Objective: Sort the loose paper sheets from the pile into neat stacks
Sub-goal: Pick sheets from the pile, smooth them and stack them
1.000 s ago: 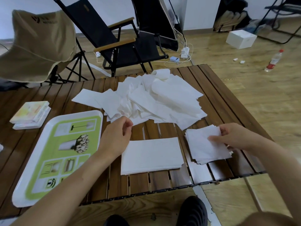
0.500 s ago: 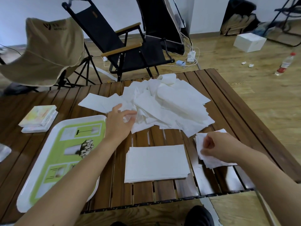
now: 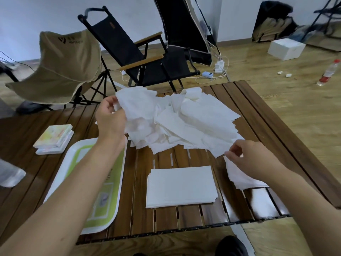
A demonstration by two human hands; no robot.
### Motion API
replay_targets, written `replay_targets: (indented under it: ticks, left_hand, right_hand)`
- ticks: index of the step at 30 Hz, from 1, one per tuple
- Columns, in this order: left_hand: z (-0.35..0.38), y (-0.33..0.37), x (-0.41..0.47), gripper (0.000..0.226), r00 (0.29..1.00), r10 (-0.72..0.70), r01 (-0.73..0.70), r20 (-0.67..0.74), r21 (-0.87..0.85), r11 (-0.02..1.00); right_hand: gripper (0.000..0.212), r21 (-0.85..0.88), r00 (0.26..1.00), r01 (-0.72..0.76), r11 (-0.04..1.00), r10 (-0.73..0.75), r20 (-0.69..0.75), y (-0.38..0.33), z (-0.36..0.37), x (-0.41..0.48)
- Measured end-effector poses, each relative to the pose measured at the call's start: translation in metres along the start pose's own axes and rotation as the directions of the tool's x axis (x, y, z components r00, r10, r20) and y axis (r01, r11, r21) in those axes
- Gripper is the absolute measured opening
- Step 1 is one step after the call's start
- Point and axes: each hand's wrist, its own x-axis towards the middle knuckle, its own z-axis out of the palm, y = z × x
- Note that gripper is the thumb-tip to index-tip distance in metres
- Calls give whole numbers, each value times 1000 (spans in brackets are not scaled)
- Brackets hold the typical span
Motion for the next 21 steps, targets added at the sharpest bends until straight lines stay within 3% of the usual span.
replay_targets:
  ticks: [3,6,8,10,14,17,21]
  left_hand:
    - [-9,18,-37,37,971,-121,173,207,-258,950]
    - [-15,15,-69,42,915,-133,266,382,-320,909]
    - [-15,9,-86,47,894,-109,257,435,-298,919]
    - [-16,3,-98,55,888,-136,265,439,-246,932]
    - [-18,-10,-108,48,885,-165,211,436,-59,976]
    - [-19,-16,-107,45,915,-145,140,377,42,989]
    - [-22,-21,-104,55,867,-55,15,496,85,996]
  right_hand:
    - [31,377,996,85,922,-93,3,-26,-3,-12]
    - [66,732,950,41,681,-252,182,-57,-7,-30]
    - [67,855,895,-4,518,-380,234,-70,-5,-37]
    - [61,881,867,9,473,-443,229,-79,-1,-40]
    - [37,900,915,19,436,-369,160,-86,5,-40]
    - [43,899,904,-47,435,-364,223,-80,3,-37]
    - [32,910,920,-119,398,-300,252,-73,6,-32]
